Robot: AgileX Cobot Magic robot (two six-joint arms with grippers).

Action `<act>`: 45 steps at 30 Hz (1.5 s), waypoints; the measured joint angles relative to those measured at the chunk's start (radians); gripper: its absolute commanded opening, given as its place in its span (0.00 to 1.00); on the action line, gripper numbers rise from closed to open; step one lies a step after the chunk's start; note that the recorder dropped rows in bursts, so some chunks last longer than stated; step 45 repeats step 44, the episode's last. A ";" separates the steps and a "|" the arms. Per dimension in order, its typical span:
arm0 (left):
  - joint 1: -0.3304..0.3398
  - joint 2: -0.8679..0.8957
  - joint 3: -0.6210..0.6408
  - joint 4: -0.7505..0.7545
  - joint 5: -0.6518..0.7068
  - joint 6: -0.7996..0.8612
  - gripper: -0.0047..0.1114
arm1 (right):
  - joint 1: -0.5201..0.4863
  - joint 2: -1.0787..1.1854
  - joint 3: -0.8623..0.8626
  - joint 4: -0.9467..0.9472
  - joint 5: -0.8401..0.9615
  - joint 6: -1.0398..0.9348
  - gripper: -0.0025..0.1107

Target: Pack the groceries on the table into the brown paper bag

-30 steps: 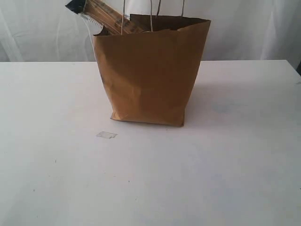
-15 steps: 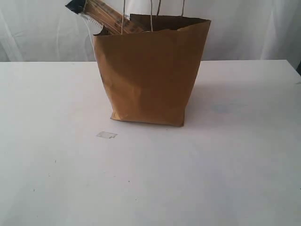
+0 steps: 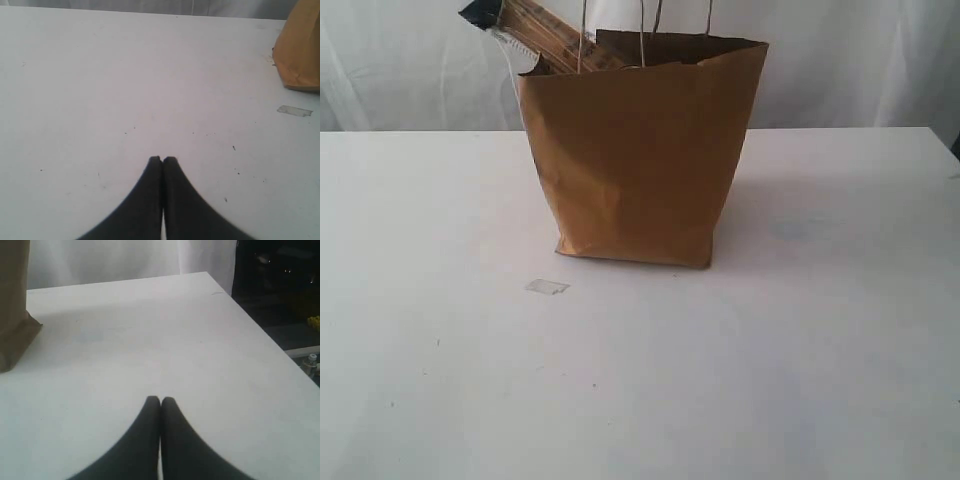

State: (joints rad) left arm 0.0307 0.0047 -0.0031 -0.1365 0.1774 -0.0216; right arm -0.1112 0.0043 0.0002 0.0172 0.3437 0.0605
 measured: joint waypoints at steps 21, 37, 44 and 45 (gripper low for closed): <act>-0.005 0.000 0.000 0.000 0.000 0.000 0.04 | 0.000 0.000 0.000 0.000 0.000 -0.011 0.02; 0.020 0.000 0.000 -0.002 0.000 0.000 0.04 | 0.000 0.000 0.000 0.000 0.000 -0.011 0.02; 0.093 0.000 0.000 -0.002 0.000 0.000 0.04 | 0.000 0.000 0.000 0.000 0.001 -0.011 0.02; 0.093 0.000 0.000 -0.002 0.000 0.000 0.04 | 0.000 0.000 0.000 0.000 0.001 -0.011 0.02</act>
